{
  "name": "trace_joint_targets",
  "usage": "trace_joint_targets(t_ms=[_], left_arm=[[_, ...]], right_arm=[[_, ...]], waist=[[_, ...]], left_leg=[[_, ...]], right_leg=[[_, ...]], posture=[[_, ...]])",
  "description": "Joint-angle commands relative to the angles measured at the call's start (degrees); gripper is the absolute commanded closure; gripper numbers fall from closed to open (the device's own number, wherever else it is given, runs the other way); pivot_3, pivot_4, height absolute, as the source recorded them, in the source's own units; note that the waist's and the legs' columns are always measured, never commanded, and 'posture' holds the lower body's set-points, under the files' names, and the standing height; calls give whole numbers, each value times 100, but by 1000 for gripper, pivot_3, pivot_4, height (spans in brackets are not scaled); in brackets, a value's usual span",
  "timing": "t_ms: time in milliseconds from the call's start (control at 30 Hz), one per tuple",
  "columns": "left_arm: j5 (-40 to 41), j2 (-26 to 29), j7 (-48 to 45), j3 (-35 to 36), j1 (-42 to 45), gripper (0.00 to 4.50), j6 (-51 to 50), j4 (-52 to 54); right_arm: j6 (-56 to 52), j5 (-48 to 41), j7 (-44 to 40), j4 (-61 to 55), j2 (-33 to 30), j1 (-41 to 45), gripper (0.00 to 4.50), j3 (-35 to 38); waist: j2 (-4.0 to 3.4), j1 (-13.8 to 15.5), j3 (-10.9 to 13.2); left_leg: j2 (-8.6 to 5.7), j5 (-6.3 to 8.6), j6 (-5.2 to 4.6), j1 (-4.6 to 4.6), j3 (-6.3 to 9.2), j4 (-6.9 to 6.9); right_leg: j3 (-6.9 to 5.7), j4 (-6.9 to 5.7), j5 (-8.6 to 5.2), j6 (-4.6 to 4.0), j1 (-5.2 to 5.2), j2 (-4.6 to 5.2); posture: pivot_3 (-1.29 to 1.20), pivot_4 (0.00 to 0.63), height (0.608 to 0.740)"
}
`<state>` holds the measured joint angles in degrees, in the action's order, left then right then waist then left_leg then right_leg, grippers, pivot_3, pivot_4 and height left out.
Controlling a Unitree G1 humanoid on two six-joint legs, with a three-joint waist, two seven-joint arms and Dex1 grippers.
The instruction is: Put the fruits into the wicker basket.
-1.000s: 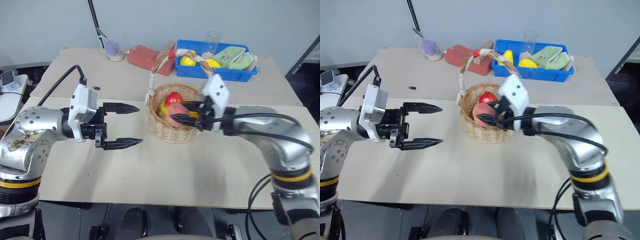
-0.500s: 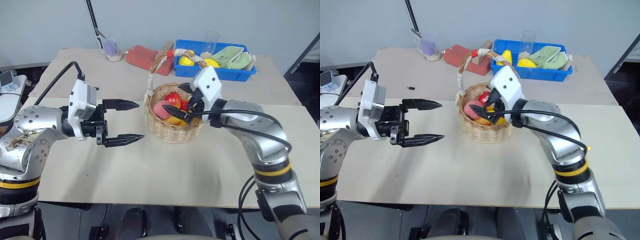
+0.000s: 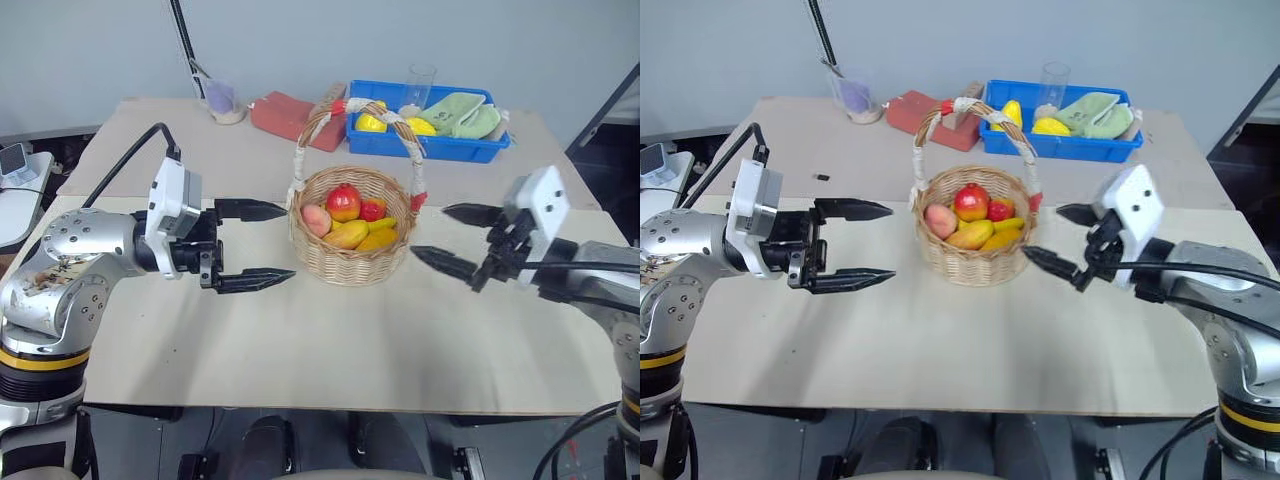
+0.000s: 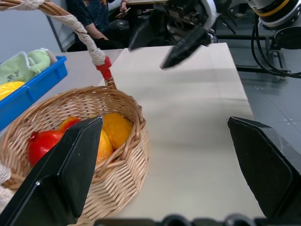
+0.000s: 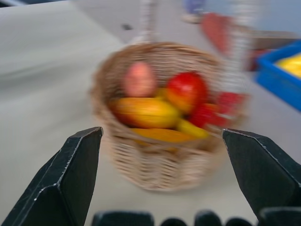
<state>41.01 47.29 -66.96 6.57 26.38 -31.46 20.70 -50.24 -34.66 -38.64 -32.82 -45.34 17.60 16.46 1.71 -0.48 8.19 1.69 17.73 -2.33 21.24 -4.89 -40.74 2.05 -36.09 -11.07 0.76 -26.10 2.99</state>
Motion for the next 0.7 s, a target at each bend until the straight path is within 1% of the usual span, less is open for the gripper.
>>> trace_joint_targets(t_ms=[33, 267, 433, 533, 700], left_arm=[[116, -1, -18, 27, 137, 0, -1, 80], [97, -65, 6, -15, 227, 0, 30, 51], [97, -111, 98, 11, 153, 0, 47, 156], [89, -127, 143, 26, 110, 0, 58, 195], [91, -146, 203, 33, 92, 0, 52, 239]], right_arm=[[378, 144, 262, 244, 250, 314, 21, -79], [990, 678, 266, 1472, 763, 1232, 21, -932], [1077, 786, 220, 2120, 1028, 1531, 21, -1144], [1118, 772, 254, 2353, 1194, 1619, 837, -1107], [1141, 768, 223, 2454, 1320, 1639, 2570, -1088]], waist=[[0, -28, 0], [-1, -33, 0], [-1, -4, 0], [-1, -17, 0], [-1, -23, 0]], left_leg=[[1, 0, 0, -1, 0, 0], [1, 0, 0, 0, -2, 2], [0, 0, 0, 2, -3, 2], [0, 0, 0, 3, -4, 1], [2, 0, 0, 3, -2, 2]], right_leg=[[0, 0, 0, 0, 0, -1], [6, 3, 1, -2, -2, -7], [5, 4, 1, -2, -2, 2], [6, 4, 1, -2, -2, 4], [4, 2, 1, -2, -3, 2]], posture=[[0, 150, 703], [0, 150, 703], [0, 150, 703], [0, 150, 703], [0, 150, 703]])
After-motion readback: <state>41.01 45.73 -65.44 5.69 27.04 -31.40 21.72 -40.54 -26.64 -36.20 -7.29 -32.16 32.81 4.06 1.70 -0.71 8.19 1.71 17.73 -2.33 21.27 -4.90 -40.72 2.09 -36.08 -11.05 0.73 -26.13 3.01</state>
